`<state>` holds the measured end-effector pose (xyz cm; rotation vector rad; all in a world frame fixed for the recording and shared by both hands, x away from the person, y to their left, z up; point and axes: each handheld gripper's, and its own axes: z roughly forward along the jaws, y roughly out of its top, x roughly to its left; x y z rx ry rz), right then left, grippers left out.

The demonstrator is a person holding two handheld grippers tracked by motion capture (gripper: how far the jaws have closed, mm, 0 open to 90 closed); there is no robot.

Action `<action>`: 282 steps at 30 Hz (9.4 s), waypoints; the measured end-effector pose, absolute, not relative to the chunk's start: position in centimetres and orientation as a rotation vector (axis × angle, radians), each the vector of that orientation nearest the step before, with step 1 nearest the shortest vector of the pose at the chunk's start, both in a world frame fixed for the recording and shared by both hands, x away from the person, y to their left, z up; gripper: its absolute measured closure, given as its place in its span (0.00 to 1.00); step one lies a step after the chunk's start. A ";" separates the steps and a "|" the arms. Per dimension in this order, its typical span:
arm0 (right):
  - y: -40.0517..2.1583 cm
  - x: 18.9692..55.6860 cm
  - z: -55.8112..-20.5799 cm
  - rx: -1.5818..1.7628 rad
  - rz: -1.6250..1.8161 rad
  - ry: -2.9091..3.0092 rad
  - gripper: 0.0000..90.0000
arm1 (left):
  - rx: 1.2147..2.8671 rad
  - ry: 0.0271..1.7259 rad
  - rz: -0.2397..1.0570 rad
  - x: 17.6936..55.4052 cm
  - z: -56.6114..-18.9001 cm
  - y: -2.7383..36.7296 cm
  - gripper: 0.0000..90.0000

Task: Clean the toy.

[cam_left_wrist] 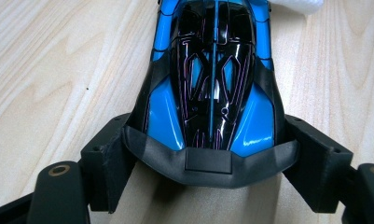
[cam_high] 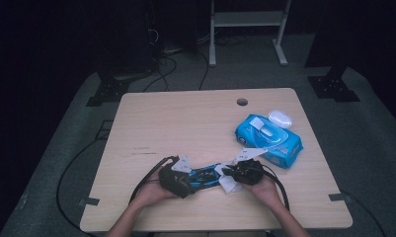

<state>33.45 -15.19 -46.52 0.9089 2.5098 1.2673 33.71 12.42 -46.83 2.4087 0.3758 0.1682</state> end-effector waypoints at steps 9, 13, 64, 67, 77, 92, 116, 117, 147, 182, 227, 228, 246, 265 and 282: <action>-12.9 34.8 -46.0 0.842 1.239 2.504 0.91 | 2.411 0.373 0.174 33.6 -46.8 12.1 0.27; -14.2 35.3 -46.0 0.903 1.203 2.496 0.91 | 2.405 0.364 0.183 33.6 -46.9 11.7 0.27; -15.3 33.2 -46.2 0.885 1.262 2.573 0.92 | 2.406 0.366 0.196 33.6 -47.0 11.5 0.27; -15.9 33.5 -46.3 0.920 1.257 2.556 0.92 | 2.410 0.362 0.204 33.5 -47.0 11.4 0.27; -16.6 34.0 -46.4 0.995 1.227 2.534 0.92 | 2.401 0.366 0.191 33.7 -47.1 11.5 0.27; -17.4 33.8 -46.3 1.028 1.166 2.531 0.91 | 2.403 0.370 0.194 33.7 -47.1 11.4 0.27; -13.7 32.1 -45.4 0.855 1.229 2.556 0.91 | 2.408 0.381 0.152 33.7 -46.9 11.9 0.27; -13.3 31.9 -45.3 0.829 1.251 2.554 0.91 | 2.404 0.384 0.149 33.7 -46.9 11.7 0.27; -9.2 31.9 -45.7 0.764 1.337 2.610 0.91 | 2.385 0.394 0.150 33.6 -47.0 10.6 0.27; -13.7 31.6 -45.6 0.847 1.237 2.532 0.92 | 2.394 0.380 0.156 33.6 -47.2 11.0 0.27; -6.8 34.1 -44.9 0.803 1.258 2.605 0.92 | 2.363 0.386 0.158 33.9 -47.3 11.1 0.30; -7.0 34.0 -44.8 0.808 1.268 2.586 0.92 | 2.365 0.384 0.156 34.0 -47.2 11.1 0.35; -10.7 34.4 -43.6 1.050 1.661 2.513 0.92 | 2.354 0.407 0.152 33.9 -47.1 10.7 0.24; -10.2 35.2 -44.6 0.945 1.280 2.543 0.92 | 2.315 0.461 0.143 34.1 -47.0 10.4 0.23; -10.3 36.2 -45.4 1.019 1.320 2.558 0.92 | 2.305 0.469 0.184 33.7 -47.1 9.8 0.22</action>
